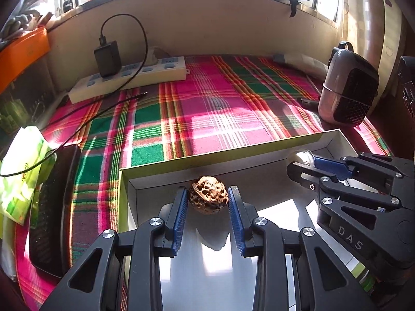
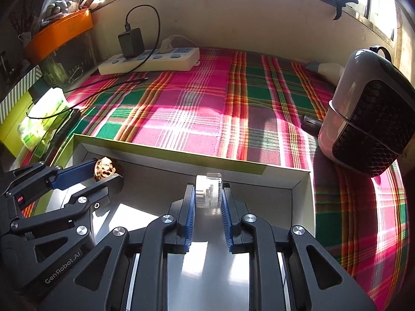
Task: Organize objects
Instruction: 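Carry the walnut and white roll over the open white box with both tools, then open both tools to drop the walnut and white roll into the box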
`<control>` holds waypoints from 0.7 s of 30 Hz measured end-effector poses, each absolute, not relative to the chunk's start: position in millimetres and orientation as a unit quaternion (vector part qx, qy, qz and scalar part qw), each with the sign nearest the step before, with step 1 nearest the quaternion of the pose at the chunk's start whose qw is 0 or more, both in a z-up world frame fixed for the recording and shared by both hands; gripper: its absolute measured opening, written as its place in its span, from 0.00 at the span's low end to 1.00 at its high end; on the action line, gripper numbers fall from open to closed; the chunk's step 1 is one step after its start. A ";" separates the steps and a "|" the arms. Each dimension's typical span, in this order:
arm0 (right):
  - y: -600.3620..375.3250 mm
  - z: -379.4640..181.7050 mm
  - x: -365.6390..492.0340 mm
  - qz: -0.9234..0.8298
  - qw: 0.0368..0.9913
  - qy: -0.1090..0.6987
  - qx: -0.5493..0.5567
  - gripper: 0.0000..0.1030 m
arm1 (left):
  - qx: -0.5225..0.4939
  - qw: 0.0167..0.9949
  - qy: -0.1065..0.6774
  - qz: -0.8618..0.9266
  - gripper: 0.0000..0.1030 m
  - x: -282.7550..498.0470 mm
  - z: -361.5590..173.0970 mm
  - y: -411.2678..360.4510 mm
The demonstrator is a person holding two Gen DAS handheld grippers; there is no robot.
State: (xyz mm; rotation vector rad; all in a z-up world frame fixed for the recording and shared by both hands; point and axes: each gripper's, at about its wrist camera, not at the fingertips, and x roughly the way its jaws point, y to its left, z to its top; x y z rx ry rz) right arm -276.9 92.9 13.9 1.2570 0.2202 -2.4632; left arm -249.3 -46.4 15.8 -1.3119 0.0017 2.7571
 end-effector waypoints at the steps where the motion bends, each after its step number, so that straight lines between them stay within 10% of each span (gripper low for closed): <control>1: 92.7 13.8 -276.7 -0.873 0.182 0.079 0.446 0.20 | -0.429 0.044 0.002 0.902 0.29 -249.2 15.8 -46.5; 11: 92.5 12.1 -278.1 -0.871 0.174 0.079 0.453 0.20 | -0.432 0.036 0.006 0.901 0.29 -249.1 15.6 -46.1; 21: 97.7 11.3 -276.6 -0.871 0.172 0.062 0.455 0.47 | -0.440 0.026 0.000 0.897 0.29 -246.1 16.6 -47.6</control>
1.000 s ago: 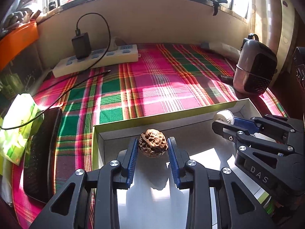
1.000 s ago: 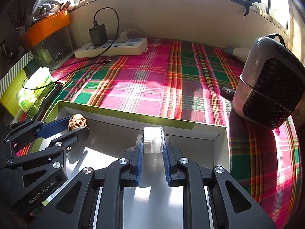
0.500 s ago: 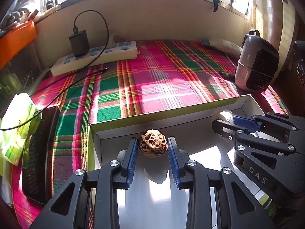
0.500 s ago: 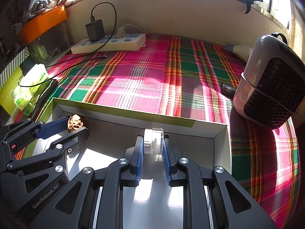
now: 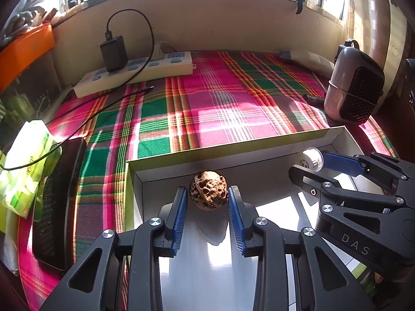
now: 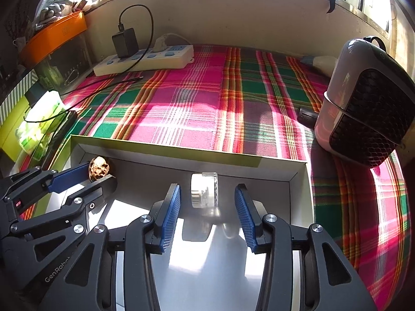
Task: Organize objects
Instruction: 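Open both tools to drop the walnut and white roll into the box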
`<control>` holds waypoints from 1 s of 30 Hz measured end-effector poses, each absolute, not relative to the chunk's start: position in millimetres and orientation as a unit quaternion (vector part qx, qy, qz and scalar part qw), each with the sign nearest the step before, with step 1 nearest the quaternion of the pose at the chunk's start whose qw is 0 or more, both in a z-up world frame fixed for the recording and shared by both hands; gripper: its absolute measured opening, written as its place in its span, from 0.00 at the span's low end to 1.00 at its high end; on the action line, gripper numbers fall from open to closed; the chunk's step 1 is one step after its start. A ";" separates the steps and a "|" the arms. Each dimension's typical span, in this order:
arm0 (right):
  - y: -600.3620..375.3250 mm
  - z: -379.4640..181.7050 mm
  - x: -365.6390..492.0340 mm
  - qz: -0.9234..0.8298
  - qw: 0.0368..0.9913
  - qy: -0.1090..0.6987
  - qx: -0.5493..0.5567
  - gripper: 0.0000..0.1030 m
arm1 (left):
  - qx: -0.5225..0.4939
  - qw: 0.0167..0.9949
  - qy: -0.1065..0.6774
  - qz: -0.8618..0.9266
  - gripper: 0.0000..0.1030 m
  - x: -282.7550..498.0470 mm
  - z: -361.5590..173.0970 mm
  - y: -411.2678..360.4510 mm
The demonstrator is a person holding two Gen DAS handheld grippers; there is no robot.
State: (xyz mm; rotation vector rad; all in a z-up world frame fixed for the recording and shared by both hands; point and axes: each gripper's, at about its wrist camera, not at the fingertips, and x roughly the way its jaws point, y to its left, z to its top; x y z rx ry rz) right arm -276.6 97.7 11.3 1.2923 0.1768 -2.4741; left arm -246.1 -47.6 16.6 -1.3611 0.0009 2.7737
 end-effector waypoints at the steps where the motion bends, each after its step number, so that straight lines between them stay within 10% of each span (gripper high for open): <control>1: 97.9 11.6 -275.9 -0.871 0.172 0.062 0.456 0.49 | -0.440 0.026 0.001 0.898 0.30 -245.2 17.2 -47.3; 30: 129.2 40.9 -211.3 -0.896 0.164 0.027 0.412 0.53 | -0.397 0.032 -0.010 0.917 0.30 -167.2 46.1 -41.9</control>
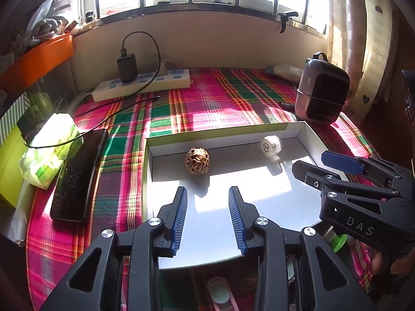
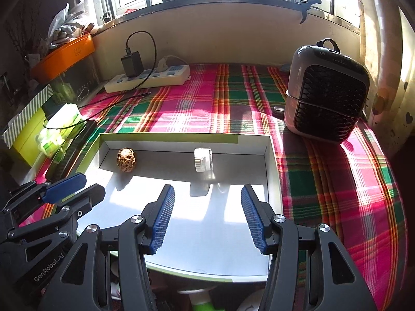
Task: Organize objects
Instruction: 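Open both tools to drop the walnut and white roll into the box, then move the left tool to the pink clip while the right tool approaches the black device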
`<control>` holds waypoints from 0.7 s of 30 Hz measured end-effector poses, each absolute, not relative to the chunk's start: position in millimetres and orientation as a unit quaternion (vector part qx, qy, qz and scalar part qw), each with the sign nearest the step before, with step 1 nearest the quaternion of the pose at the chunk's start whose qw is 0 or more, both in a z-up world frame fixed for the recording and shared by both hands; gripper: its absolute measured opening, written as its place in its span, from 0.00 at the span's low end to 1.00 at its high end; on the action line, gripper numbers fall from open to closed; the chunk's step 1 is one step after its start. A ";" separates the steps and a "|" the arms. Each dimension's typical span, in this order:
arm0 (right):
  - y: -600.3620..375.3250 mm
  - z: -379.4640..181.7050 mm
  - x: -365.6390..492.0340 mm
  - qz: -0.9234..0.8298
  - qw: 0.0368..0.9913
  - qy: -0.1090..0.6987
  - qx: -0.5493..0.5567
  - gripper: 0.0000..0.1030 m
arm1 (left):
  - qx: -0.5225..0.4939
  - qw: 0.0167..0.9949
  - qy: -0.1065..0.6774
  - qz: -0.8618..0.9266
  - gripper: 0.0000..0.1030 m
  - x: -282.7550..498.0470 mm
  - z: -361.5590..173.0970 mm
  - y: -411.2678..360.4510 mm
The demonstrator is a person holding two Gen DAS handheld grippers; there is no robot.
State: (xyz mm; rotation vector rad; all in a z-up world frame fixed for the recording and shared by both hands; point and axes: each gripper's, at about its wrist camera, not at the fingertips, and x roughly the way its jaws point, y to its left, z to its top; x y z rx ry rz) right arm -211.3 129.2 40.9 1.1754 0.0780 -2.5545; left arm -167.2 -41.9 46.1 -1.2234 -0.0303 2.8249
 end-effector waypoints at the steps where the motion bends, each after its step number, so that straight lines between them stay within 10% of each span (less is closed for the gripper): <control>1: 129.5 41.7 -207.7 -0.897 0.162 0.028 0.411 0.53 | -0.396 0.032 -0.010 0.918 0.30 -163.1 46.0 -41.7; 21: 156.8 47.0 -144.6 -0.913 0.155 0.025 0.377 0.53 | -0.396 0.055 -0.043 0.916 0.30 -97.5 33.0 -55.7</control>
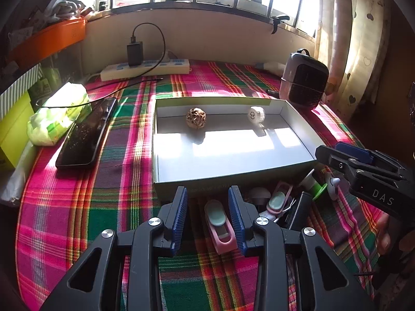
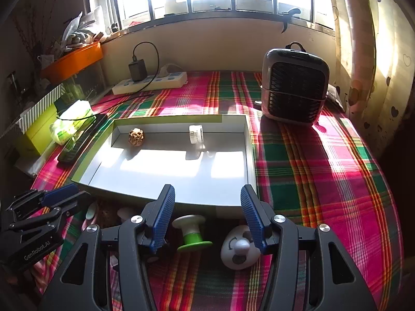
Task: Organize objects
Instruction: 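Move the left tool to the pink clip while the right tool approaches the black device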
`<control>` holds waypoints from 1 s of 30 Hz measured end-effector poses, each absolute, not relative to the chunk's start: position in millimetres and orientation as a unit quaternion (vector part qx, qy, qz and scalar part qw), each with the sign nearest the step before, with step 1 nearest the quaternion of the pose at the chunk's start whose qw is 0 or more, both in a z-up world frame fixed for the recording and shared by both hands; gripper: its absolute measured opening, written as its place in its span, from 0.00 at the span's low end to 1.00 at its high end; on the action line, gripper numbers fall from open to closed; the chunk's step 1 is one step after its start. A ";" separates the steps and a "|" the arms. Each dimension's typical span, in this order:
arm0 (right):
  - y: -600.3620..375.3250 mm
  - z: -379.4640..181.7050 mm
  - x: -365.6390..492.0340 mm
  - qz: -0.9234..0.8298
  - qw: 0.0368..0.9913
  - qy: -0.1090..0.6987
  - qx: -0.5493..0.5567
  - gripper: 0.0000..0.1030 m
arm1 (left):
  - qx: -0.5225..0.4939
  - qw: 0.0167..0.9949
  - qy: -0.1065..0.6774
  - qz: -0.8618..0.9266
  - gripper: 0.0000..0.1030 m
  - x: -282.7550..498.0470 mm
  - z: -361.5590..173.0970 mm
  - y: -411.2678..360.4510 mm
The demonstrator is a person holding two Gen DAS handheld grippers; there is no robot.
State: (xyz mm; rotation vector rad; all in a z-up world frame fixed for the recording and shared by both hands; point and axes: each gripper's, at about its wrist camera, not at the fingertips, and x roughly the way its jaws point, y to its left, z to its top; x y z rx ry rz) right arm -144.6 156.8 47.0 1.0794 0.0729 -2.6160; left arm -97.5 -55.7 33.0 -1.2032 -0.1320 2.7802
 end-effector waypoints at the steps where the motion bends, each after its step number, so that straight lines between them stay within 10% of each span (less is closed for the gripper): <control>1: 157.6 46.8 -141.7 -0.914 0.153 0.027 0.374 0.53 | -0.396 0.059 -0.045 0.915 0.30 -94.6 32.2 -56.4; 30: 150.0 33.2 -97.9 -0.906 0.177 0.026 0.383 0.53 | -0.427 0.064 -0.059 0.900 0.30 -93.7 4.9 -55.9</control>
